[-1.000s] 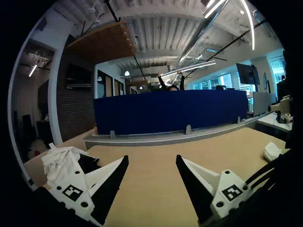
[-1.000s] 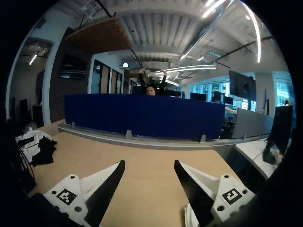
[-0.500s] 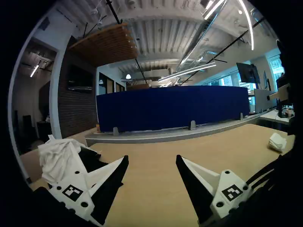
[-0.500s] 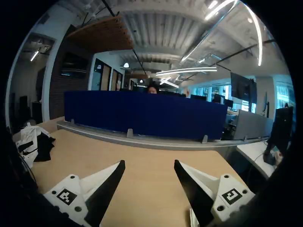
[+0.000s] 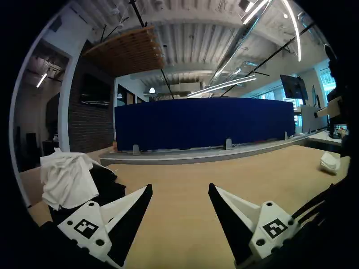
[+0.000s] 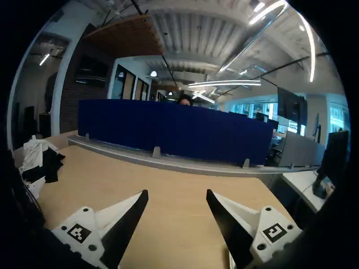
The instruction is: Fold towel
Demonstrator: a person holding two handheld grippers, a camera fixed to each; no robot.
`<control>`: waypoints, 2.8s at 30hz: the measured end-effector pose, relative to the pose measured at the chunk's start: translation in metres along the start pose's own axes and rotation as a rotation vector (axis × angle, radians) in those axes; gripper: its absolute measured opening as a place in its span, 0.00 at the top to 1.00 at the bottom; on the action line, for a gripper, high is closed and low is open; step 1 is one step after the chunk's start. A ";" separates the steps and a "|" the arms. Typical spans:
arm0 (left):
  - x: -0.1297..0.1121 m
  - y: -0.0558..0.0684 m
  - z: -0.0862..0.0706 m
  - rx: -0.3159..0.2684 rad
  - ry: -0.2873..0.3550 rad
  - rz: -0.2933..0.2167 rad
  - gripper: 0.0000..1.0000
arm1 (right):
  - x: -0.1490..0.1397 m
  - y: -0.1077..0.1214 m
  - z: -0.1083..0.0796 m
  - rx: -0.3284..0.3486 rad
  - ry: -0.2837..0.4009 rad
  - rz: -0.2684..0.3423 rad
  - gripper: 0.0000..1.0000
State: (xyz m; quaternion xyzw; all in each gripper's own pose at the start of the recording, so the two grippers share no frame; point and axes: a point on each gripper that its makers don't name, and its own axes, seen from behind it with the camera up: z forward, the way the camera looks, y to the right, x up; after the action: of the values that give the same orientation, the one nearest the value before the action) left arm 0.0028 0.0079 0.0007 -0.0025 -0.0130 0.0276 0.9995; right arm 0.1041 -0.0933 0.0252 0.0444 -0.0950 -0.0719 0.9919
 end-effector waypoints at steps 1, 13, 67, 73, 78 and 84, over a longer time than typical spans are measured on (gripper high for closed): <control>-0.001 0.000 0.000 0.001 0.001 0.002 0.07 | 0.000 0.001 0.000 -0.001 0.001 0.000 0.00; -0.002 -0.002 -0.005 -0.010 0.027 -0.050 0.07 | -0.003 0.004 -0.004 -0.011 0.002 0.004 0.00; -0.003 -0.003 -0.005 -0.009 0.026 -0.055 0.07 | -0.089 0.092 -0.017 -0.077 0.167 0.210 0.00; -0.003 -0.003 -0.005 -0.009 0.026 -0.055 0.07 | -0.104 0.087 -0.016 -0.074 0.167 0.227 0.00; -0.003 -0.003 -0.004 -0.008 0.026 -0.055 0.07 | -0.109 0.083 -0.016 -0.072 0.170 0.237 0.00; -0.003 -0.003 -0.004 -0.009 0.026 -0.055 0.07 | -0.110 0.081 -0.011 -0.071 0.170 0.247 0.00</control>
State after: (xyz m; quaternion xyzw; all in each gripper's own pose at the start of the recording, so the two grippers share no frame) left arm 0.0003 0.0050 -0.0035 -0.0068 -0.0001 -0.0001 1.0000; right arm 0.0097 0.0036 0.0024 0.0033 -0.0128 0.0513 0.9986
